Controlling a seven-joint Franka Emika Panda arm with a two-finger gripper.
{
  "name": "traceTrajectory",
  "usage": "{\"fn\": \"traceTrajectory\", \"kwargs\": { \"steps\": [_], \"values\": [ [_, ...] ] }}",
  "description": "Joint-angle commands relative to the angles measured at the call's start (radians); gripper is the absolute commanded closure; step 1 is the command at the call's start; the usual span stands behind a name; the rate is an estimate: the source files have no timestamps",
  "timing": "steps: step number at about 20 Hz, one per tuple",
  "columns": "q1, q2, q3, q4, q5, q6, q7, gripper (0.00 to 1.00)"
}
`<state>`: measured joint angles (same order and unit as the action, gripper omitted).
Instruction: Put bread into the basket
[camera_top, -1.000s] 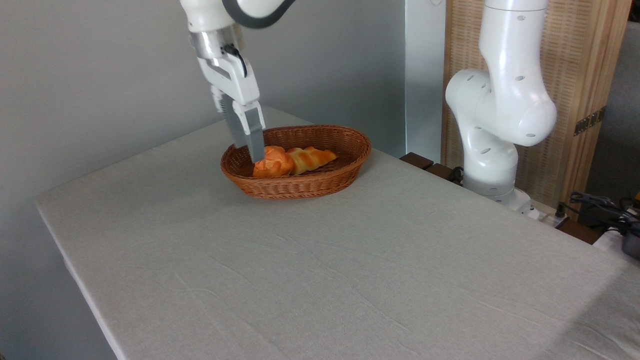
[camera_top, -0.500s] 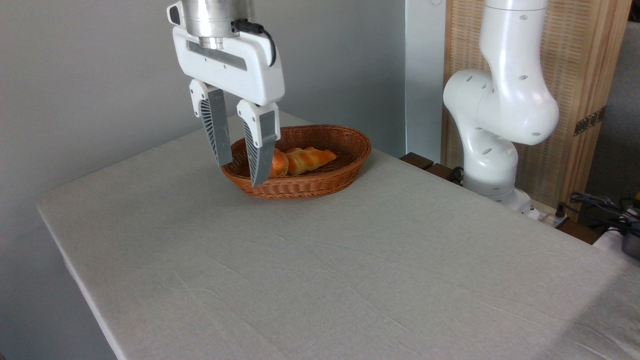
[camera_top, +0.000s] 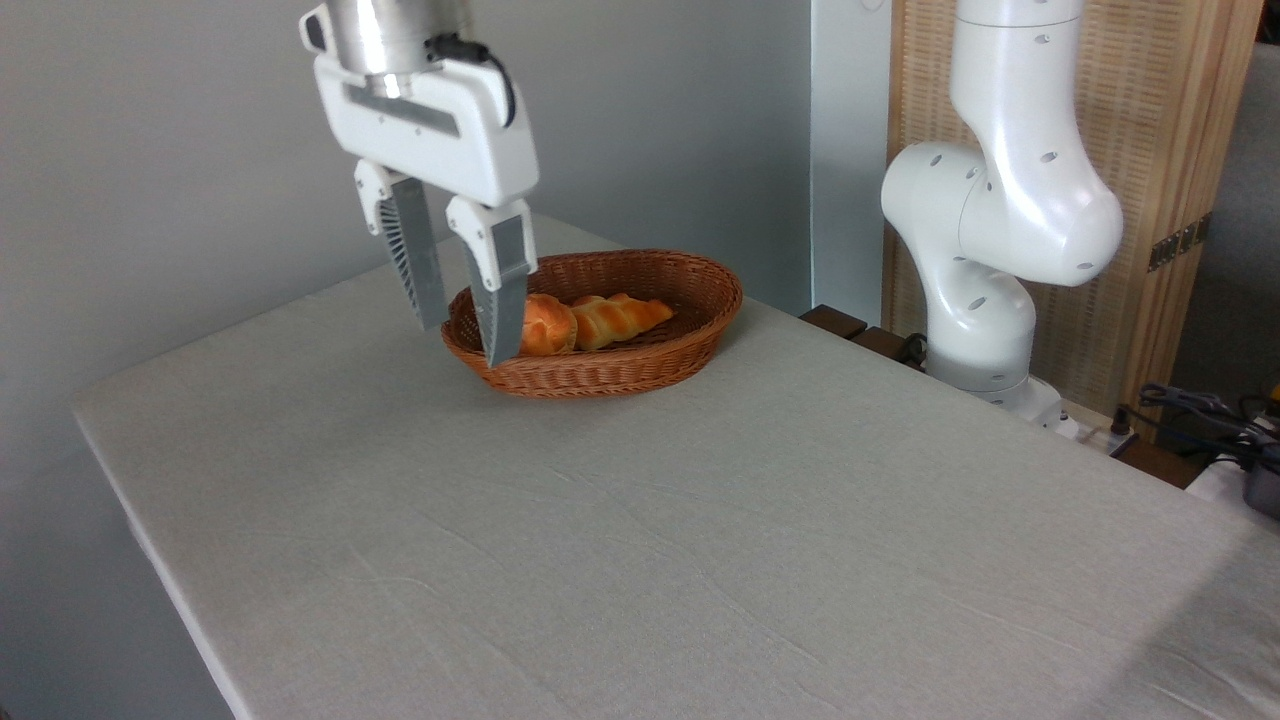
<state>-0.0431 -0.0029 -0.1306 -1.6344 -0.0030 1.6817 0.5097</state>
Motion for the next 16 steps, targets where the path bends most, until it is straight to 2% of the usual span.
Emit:
{"fn": "traceTrajectory", "kwargs": {
  "steps": [1, 4, 11, 16],
  "values": [
    [0.014, 0.031, -0.014, 0.056, 0.026, -0.045, -0.028, 0.00],
    [0.014, 0.027, -0.014, 0.057, 0.026, -0.086, 0.006, 0.00],
    [0.015, 0.027, -0.003, 0.056, 0.026, -0.086, 0.079, 0.00],
    [0.016, 0.018, -0.001, 0.056, 0.025, -0.086, 0.078, 0.00]
  ]
}}
